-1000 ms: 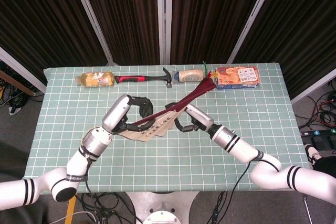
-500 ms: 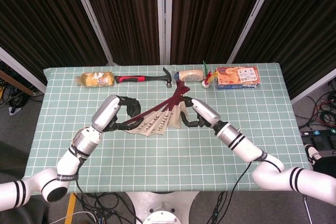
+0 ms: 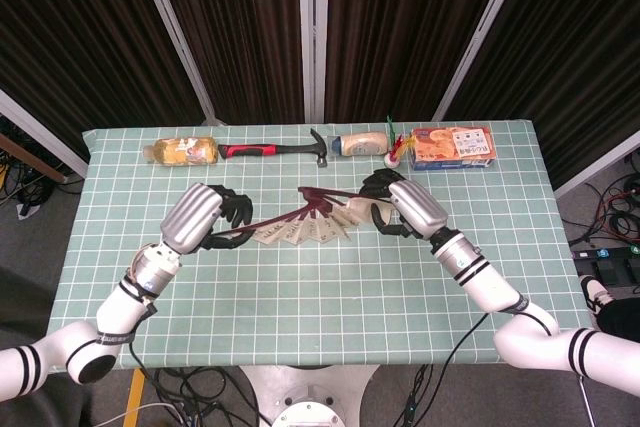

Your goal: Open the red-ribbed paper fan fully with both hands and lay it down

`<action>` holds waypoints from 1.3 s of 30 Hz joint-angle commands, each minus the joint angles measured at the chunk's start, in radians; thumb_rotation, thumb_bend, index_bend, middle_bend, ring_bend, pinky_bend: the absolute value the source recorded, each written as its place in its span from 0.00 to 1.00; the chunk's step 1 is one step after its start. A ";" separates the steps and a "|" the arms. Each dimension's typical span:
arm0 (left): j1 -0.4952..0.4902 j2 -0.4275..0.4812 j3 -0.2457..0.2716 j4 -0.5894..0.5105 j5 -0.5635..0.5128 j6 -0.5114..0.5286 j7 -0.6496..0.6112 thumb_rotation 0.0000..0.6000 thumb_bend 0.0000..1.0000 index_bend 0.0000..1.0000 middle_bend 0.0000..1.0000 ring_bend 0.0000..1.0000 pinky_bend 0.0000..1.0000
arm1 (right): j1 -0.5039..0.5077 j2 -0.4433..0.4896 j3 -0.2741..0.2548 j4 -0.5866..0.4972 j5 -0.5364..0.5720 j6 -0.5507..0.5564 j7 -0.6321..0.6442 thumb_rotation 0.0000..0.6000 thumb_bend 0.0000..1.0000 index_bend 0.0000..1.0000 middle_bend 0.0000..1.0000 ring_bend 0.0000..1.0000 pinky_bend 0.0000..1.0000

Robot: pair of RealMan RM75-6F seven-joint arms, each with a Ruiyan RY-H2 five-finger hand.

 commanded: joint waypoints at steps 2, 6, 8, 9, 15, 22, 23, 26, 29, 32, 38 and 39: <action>0.007 -0.004 0.013 0.019 -0.015 -0.002 0.106 1.00 0.41 0.64 0.72 0.67 0.64 | -0.030 0.016 -0.002 -0.018 0.012 0.059 -0.141 1.00 0.65 0.68 0.40 0.21 0.12; 0.012 -0.015 0.022 0.032 -0.020 0.001 0.175 1.00 0.41 0.64 0.72 0.67 0.64 | -0.053 0.015 -0.004 -0.026 0.024 0.103 -0.245 1.00 0.65 0.67 0.39 0.21 0.13; 0.016 -0.025 0.025 0.044 -0.020 0.011 0.217 1.00 0.41 0.64 0.72 0.67 0.64 | -0.064 0.013 -0.006 -0.027 0.026 0.123 -0.290 1.00 0.65 0.67 0.39 0.21 0.13; 0.017 -0.031 0.026 0.050 -0.020 0.016 0.236 1.00 0.41 0.64 0.72 0.67 0.64 | -0.070 0.010 -0.007 -0.026 0.024 0.134 -0.309 1.00 0.65 0.67 0.39 0.21 0.13; 0.027 -0.075 0.043 0.097 -0.006 0.042 0.345 1.00 0.41 0.64 0.72 0.67 0.64 | -0.094 -0.011 -0.016 -0.009 0.011 0.185 -0.417 1.00 0.65 0.67 0.39 0.21 0.13; 0.036 -0.129 0.062 0.160 0.014 0.063 0.432 1.00 0.41 0.64 0.72 0.67 0.64 | -0.117 -0.048 -0.023 0.020 -0.014 0.238 -0.513 1.00 0.65 0.67 0.39 0.21 0.13; 0.038 -0.136 0.063 0.169 0.017 0.069 0.443 1.00 0.41 0.64 0.72 0.67 0.64 | -0.119 -0.054 -0.023 0.026 -0.018 0.247 -0.525 1.00 0.65 0.67 0.39 0.21 0.13; 0.045 -0.164 0.068 0.211 0.040 0.101 0.506 1.00 0.41 0.64 0.72 0.67 0.64 | -0.129 -0.079 -0.026 0.055 -0.040 0.283 -0.577 1.00 0.65 0.67 0.39 0.21 0.12; 0.052 -0.188 0.072 0.236 0.050 0.119 0.538 1.00 0.41 0.63 0.72 0.67 0.64 | -0.137 -0.102 -0.028 0.074 -0.064 0.315 -0.618 1.00 0.65 0.67 0.39 0.21 0.11; 0.060 -0.206 0.082 0.256 0.063 0.133 0.576 1.00 0.41 0.63 0.72 0.67 0.64 | -0.144 -0.127 -0.032 0.099 -0.088 0.342 -0.645 1.00 0.65 0.67 0.39 0.21 0.11; 0.074 -0.233 0.112 0.281 0.087 0.137 0.637 1.00 0.41 0.63 0.71 0.67 0.63 | -0.161 -0.201 -0.044 0.187 -0.138 0.404 -0.690 1.00 0.65 0.66 0.39 0.21 0.09; 0.076 -0.237 0.117 0.285 0.089 0.134 0.641 1.00 0.41 0.63 0.71 0.67 0.63 | -0.164 -0.217 -0.047 0.205 -0.144 0.412 -0.686 1.00 0.65 0.66 0.39 0.21 0.07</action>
